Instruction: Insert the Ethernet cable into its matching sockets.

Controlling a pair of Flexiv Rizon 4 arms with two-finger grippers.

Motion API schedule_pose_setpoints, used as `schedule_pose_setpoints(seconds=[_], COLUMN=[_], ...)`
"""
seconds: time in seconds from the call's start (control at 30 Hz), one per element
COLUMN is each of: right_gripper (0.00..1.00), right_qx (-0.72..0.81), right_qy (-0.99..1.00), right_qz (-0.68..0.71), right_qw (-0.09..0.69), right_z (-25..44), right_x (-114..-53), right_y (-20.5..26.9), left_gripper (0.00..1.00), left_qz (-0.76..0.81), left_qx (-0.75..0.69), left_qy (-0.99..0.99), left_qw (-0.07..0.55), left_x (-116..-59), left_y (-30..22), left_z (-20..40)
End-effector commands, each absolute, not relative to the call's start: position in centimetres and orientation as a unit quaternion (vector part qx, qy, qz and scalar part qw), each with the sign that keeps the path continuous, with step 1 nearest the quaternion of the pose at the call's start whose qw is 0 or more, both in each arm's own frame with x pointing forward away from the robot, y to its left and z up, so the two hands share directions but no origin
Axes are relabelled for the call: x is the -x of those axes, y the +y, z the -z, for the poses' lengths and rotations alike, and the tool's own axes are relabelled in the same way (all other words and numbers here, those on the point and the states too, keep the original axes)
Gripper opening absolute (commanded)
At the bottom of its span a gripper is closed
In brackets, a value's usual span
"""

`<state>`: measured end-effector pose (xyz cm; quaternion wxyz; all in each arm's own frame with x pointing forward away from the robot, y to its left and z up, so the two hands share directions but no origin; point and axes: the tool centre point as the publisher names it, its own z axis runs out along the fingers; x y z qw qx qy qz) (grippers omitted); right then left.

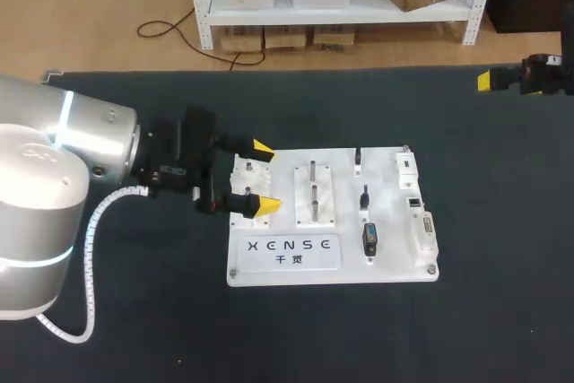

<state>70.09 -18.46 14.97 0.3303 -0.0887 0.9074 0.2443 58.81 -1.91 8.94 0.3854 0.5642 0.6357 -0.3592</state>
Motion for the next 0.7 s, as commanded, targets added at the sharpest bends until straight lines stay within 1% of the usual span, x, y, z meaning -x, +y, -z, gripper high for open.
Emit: schedule_pose_setpoints(seconds=[0.03,0.37,0.57,0.7], right_gripper=[1.00,1.00,1.00,1.00], right_qx=[0.089,0.090,0.087,0.082], right_qy=[0.907,0.932,0.954,0.968], right_qz=[-0.245,-0.187,-0.141,-0.108], right_qw=[0.330,0.297,0.248,0.211], right_z=[-15.0,-16.3,-16.1,-15.2], right_x=[-70.1,-68.8,-68.3,-67.6], right_y=[-18.5,-8.9,-5.0,-3.2], left_gripper=[1.00,1.00,1.00,1.00], left_qz=[0.359,0.359,0.359,0.359], left_qx=[-0.563,-0.563,-0.563,-0.563], left_qy=[0.635,0.635,0.635,0.635], left_qw=[0.389,0.389,0.389,0.389], left_x=[-58.7,-58.7,-58.7,-58.7], left_y=[-1.9,-1.9,-1.9,-1.9], left_z=[-8.8,-8.8,-8.8,-8.8])
